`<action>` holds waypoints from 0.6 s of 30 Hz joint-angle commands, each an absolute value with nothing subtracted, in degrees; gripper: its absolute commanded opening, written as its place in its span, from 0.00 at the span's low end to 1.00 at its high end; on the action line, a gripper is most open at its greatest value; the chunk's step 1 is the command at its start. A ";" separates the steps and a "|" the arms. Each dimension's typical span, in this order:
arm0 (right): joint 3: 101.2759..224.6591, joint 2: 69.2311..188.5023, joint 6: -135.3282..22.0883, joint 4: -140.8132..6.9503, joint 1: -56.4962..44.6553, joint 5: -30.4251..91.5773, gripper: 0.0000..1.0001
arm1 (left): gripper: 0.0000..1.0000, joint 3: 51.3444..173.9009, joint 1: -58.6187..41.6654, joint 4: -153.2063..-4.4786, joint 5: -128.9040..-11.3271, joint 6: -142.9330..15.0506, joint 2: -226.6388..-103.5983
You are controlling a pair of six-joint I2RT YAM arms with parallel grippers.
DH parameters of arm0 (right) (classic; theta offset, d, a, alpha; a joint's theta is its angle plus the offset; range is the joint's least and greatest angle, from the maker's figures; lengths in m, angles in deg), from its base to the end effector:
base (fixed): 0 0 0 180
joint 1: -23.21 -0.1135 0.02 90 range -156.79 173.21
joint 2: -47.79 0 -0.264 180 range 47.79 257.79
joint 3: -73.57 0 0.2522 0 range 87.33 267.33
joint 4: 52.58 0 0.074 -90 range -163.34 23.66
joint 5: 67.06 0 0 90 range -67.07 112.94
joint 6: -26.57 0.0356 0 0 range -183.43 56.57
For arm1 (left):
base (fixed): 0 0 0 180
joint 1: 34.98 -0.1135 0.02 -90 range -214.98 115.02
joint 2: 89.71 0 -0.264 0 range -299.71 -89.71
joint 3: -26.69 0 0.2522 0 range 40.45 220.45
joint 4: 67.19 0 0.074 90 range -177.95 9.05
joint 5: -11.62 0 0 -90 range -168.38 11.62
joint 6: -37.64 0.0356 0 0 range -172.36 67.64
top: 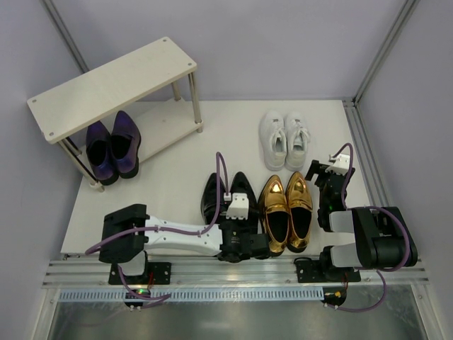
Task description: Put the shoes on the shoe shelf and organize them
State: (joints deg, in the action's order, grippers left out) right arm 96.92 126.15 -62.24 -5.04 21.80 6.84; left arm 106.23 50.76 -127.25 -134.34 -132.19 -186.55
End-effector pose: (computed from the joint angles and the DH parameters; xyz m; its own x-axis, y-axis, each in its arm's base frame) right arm 0.2188 -0.0045 0.1514 -0.1247 0.0169 -0.9920 0.2539 0.9671 -0.0155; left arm 0.0527 -0.3097 0.2090 -0.5490 -0.0471 -0.8345 0.0248 0.9971 -0.0726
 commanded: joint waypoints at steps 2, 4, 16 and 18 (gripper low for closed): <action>97.88 126.01 -62.29 -0.33 21.62 6.68 0.97 | 0.95 104.17 50.45 -123.84 -135.69 -131.90 -186.82; 97.88 126.01 -62.29 -0.24 21.54 6.68 0.97 | 0.94 103.91 50.45 -122.62 -134.46 -132.08 -187.27; 97.88 126.01 -62.29 -0.33 21.45 6.68 0.97 | 0.00 97.92 44.13 -114.06 -126.79 -126.54 -190.61; 97.88 126.01 -62.29 -0.33 21.62 6.76 0.97 | 0.00 101.44 45.44 -120.74 -132.49 -127.41 -190.09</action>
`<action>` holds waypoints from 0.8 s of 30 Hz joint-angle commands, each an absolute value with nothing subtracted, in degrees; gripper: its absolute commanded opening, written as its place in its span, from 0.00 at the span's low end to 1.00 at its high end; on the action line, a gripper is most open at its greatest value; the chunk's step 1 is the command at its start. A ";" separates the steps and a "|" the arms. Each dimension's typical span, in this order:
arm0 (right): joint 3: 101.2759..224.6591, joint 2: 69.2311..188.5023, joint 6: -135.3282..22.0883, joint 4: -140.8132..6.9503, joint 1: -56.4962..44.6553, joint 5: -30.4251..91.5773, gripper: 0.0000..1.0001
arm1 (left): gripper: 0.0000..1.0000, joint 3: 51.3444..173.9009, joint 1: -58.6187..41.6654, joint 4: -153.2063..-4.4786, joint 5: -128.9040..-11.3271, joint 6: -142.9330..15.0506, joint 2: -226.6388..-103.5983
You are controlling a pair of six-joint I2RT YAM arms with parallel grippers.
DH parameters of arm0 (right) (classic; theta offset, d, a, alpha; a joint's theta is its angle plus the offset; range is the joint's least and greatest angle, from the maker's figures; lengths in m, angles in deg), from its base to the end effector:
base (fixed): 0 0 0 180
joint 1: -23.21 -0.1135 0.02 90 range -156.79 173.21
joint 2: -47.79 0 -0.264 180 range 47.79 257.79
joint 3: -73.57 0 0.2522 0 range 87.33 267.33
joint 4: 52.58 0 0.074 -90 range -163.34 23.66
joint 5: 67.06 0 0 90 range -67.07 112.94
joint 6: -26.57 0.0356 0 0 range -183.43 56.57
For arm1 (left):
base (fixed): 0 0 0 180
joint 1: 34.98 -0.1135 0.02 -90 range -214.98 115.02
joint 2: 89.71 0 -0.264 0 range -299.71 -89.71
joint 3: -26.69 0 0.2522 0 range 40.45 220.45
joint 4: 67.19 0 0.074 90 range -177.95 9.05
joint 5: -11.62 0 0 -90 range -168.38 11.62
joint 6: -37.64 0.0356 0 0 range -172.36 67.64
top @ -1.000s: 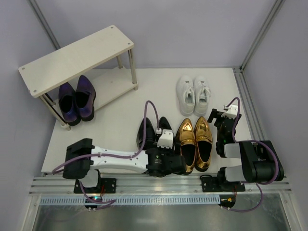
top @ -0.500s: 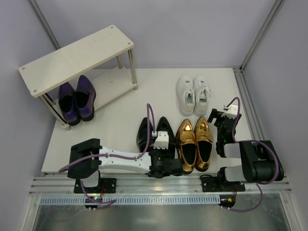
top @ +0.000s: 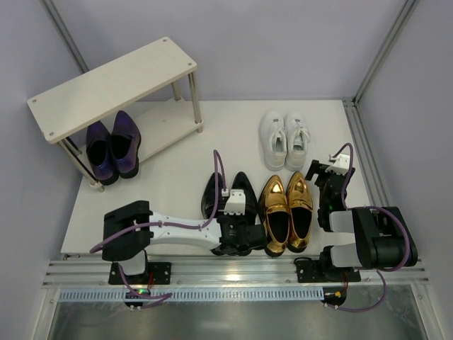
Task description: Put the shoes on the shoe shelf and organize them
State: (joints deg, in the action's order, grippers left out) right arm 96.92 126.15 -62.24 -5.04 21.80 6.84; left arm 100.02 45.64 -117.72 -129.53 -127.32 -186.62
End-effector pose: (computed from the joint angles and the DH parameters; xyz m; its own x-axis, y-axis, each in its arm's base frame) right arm 0.2188 -0.0045 0.1514 -0.1247 0.0169 -0.9920 0.2539 0.9671 -0.0155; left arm 0.0778 -0.3006 0.1820 -0.6048 -0.0557 -0.7944 0.0002 0.9975 -0.0700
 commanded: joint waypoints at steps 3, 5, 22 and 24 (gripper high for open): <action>97.88 126.01 -62.29 -0.33 21.54 6.68 0.97 | 0.00 105.57 47.29 -130.03 -142.08 -131.10 -188.07; 97.97 126.01 -62.20 -0.24 21.54 6.68 0.97 | 0.00 107.94 46.86 -135.06 -145.86 -134.44 -187.27; 97.88 125.92 -62.29 -0.42 21.54 6.76 0.97 | 0.00 100.23 29.99 -119.31 -154.85 -114.40 -171.99; 97.88 126.01 -62.29 -0.33 21.54 6.68 0.98 | 0.00 95.23 25.86 -103.81 -151.95 -105.84 -169.35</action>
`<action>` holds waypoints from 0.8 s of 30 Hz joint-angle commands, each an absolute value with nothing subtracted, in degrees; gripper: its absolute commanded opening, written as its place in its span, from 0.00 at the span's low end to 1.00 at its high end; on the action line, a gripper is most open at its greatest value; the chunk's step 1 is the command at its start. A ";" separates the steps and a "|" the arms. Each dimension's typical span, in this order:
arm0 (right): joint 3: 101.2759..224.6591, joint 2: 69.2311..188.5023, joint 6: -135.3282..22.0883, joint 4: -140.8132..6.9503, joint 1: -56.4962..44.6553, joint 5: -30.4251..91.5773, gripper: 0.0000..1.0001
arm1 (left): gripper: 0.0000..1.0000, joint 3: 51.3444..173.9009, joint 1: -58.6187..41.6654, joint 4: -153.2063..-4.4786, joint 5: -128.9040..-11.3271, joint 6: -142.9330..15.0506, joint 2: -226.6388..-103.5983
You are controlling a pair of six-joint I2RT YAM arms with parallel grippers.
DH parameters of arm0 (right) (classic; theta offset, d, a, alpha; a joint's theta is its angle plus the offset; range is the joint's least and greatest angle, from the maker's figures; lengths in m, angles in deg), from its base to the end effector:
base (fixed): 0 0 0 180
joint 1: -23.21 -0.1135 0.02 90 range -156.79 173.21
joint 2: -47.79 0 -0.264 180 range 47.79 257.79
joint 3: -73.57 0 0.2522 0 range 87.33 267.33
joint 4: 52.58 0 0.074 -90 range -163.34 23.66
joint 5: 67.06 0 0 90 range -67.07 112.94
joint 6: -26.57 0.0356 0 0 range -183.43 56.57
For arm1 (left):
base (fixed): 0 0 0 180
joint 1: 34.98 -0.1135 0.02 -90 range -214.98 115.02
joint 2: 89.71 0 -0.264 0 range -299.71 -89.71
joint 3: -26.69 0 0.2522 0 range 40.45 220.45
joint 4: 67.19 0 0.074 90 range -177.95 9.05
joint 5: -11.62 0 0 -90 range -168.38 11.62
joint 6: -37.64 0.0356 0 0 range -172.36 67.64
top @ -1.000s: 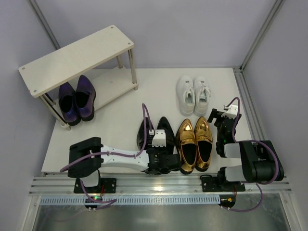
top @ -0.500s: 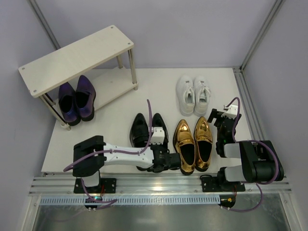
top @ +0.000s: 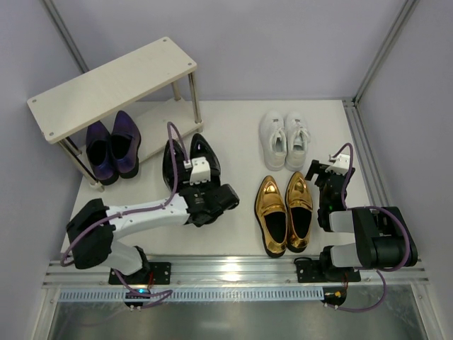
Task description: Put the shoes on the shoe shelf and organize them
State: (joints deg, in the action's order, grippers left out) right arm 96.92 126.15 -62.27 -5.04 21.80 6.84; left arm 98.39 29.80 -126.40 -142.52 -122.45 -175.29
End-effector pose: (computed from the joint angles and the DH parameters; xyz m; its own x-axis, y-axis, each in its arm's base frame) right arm 0.2188 -0.0045 0.1514 -0.1249 0.0164 -0.9920 0.2538 0.9671 -0.0160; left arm 0.1443 -0.2311 0.2306 -0.4050 -0.1026 -0.9085 -0.2869 0.9578 0.0197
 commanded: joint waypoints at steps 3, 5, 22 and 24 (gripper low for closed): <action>97.88 126.01 -62.29 -0.33 21.62 6.85 0.97 | 0.00 91.61 18.23 -90.57 -147.55 -89.86 -165.48; 97.88 125.92 -62.29 -0.33 21.54 6.76 0.97 | 0.00 92.39 15.59 -88.16 -146.32 -85.52 -165.91; 97.88 126.01 -62.29 -0.24 21.54 6.76 0.97 | 0.00 104.26 -5.43 -66.64 -130.32 -67.48 -180.06; 97.88 125.92 -62.29 -0.33 21.54 6.76 0.97 | 0.00 105.49 -6.67 -63.39 -129.45 -66.95 -181.38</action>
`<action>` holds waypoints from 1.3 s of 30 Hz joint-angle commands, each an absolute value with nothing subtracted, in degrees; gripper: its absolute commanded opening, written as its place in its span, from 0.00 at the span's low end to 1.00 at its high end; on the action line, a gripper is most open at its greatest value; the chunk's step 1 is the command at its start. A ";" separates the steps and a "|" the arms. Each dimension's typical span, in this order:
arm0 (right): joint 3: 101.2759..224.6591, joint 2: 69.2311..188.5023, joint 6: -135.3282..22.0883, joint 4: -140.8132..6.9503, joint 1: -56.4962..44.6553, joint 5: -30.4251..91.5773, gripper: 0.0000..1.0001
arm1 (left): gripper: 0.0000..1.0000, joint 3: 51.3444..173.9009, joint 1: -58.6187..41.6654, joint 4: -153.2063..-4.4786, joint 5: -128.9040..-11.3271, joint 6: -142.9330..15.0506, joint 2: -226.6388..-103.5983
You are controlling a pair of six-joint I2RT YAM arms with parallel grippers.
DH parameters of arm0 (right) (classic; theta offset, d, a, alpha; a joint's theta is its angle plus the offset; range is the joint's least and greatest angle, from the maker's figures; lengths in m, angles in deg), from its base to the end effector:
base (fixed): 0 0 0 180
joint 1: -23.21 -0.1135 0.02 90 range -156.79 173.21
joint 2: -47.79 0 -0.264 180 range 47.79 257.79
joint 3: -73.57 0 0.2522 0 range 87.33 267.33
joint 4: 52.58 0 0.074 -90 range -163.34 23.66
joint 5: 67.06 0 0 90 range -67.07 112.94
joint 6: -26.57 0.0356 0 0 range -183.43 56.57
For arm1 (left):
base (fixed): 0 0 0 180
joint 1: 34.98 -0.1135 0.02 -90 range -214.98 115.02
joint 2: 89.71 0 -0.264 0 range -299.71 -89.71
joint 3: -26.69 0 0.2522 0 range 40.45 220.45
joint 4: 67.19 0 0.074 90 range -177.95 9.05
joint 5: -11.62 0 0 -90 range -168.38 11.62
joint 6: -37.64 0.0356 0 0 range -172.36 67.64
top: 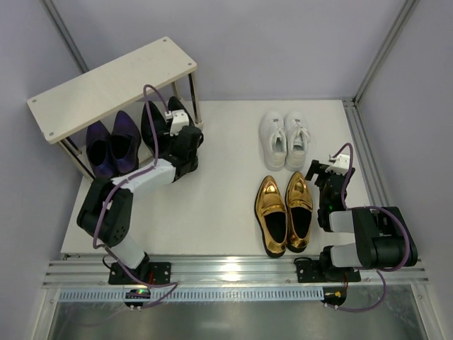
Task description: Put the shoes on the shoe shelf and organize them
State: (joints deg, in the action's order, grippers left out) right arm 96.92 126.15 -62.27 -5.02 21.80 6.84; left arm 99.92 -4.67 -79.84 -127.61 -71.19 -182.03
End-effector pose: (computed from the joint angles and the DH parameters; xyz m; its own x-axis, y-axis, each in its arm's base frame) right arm 0.2188 -0.0045 0.1514 -0.1245 0.0164 -0.9921 0.2538 0.9671 -0.0159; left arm 0.3173 -0.1542 0.2436 -0.3568 -0.0356 -0.9335 -0.3609 0.9269 0.1026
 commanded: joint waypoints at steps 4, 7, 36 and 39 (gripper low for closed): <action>97.88 125.92 -62.29 -0.24 21.54 6.68 0.97 | 0.00 108.74 -8.87 -60.12 -128.74 -66.34 -184.71; 97.88 125.92 -62.29 -0.24 21.54 6.68 0.97 | 0.00 112.43 -8.87 -58.10 -130.67 -66.07 -187.69; 97.88 126.01 -62.29 -0.33 21.62 6.68 0.97 | 0.00 125.79 -12.56 -55.19 -140.25 -68.97 -202.65; 97.88 126.01 -62.29 -0.24 21.54 6.68 0.97 | 0.00 125.27 -13.09 -55.81 -140.17 -70.20 -203.44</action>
